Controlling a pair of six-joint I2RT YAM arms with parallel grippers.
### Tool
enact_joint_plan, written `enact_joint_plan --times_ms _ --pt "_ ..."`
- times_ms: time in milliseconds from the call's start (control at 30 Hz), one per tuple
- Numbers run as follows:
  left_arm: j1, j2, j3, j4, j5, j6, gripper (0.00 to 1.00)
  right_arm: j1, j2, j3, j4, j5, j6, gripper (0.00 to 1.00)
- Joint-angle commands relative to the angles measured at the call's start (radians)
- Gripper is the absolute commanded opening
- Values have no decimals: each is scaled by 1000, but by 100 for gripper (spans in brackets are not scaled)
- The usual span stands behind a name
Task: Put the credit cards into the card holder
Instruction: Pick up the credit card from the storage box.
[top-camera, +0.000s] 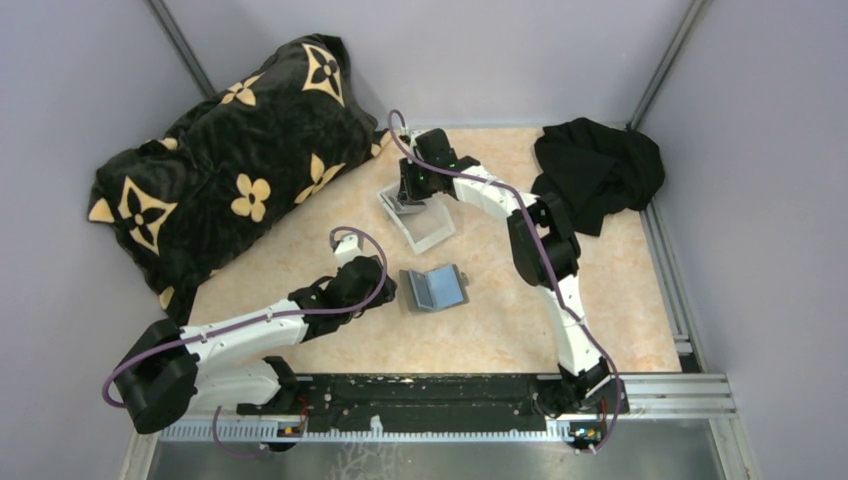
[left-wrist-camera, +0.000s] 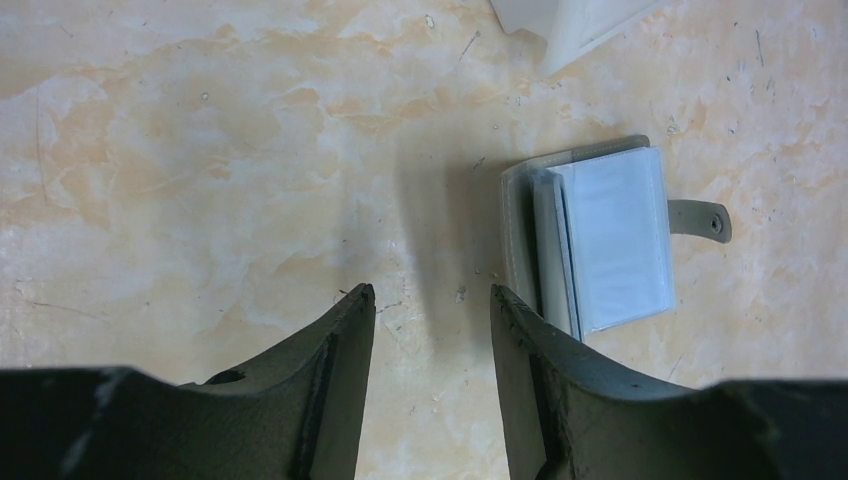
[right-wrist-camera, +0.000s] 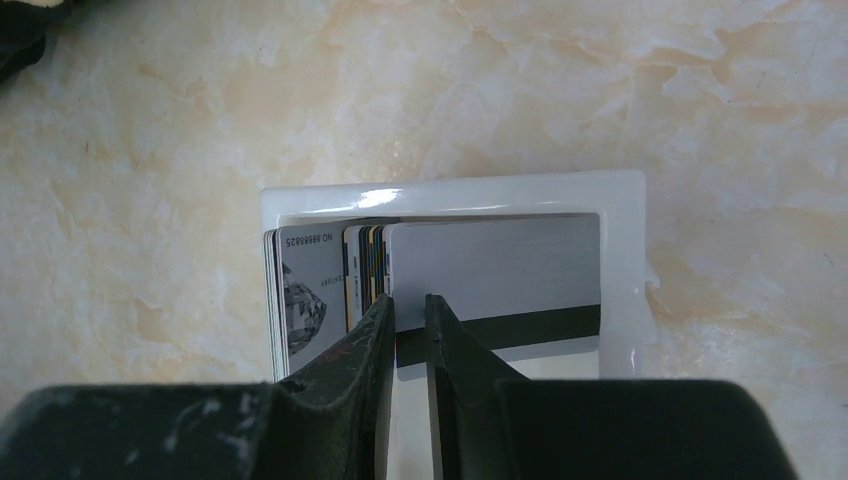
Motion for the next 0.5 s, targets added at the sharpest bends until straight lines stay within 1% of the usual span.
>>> enact_joint_plan --times_ms 0,467 --pt "6 -7 -5 28 6 5 53 13 -62 -17 -25 36 -2 15" --pt "5 -10 -4 30 5 4 53 13 -79 7 -71 172 -64 15"
